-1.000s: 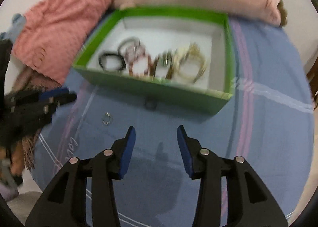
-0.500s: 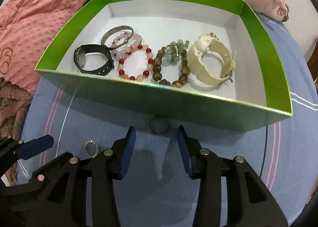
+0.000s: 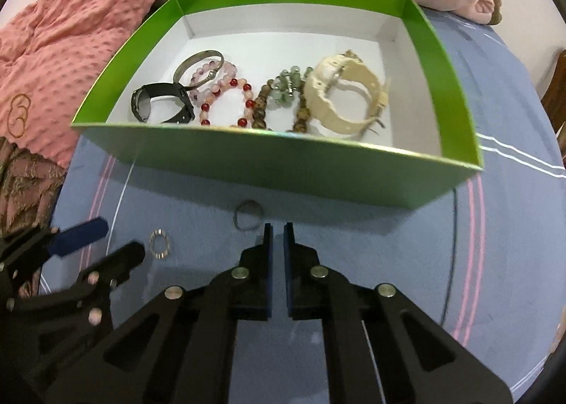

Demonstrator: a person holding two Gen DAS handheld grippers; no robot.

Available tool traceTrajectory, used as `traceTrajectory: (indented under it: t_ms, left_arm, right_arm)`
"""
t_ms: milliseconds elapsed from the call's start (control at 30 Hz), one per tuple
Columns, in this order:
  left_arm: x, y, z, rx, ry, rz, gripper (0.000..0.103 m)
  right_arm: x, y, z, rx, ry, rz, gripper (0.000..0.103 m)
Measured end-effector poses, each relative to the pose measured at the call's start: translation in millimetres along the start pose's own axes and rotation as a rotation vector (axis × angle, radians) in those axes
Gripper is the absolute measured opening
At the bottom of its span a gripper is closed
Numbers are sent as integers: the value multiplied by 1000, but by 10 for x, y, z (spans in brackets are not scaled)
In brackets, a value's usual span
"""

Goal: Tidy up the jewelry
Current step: 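Grasp the small dark ring in front of the box with the right gripper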

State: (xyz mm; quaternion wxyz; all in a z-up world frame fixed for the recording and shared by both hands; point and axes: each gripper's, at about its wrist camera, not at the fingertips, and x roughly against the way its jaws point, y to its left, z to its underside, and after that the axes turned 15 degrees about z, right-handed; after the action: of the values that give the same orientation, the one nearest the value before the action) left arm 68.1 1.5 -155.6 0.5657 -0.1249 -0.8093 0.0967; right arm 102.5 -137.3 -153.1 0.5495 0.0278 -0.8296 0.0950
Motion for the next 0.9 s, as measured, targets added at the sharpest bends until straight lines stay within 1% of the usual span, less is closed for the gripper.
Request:
traceTrajectory:
  t_ms: [100,167,200,233,367,467,567,700,800,833,900]
  left_arm:
    - [9,-1,1,0,-4,-2,47]
    - [24,24,-7,11,-13,-6,53]
    - [35,42,-11,20,-19,-8,57]
    - [45,62,-15,29,-22,-7,58]
    - [20,87,-23,34,-19,-9,58]
    - [25,87,-3,26,-17,-18,58]
    - [44,149,19,44,-16,-25,57]
    - [38,247,46,80,-8,-12,58]
    - [31,240,63,75,-6,-14,58]
    - [29,229,67,70,-4,-13,58]
    - [21,199,69,60,-1,-12,58]
  right_arm:
    - [47,-12,37,14,-2,-3,6]
    - [56,-25,47,15,-10,10,15]
    - [54,-35,56,11,-11,16,21]
    - [41,-42,59,4,-9,20,22]
    - [-21,6,43,3,-9,7,22]
    - [-72,123,-6,18,-6,-4,22]
    - [-115,267,-47,38,-3,-22,22]
    - [-131,402,-91,72,-20,2,22]
    - [-136,440,-113,92,-30,16,22]
    - [-137,443,-113,100,-30,18,19]
    - [-130,421,-89,107,-23,10,18]
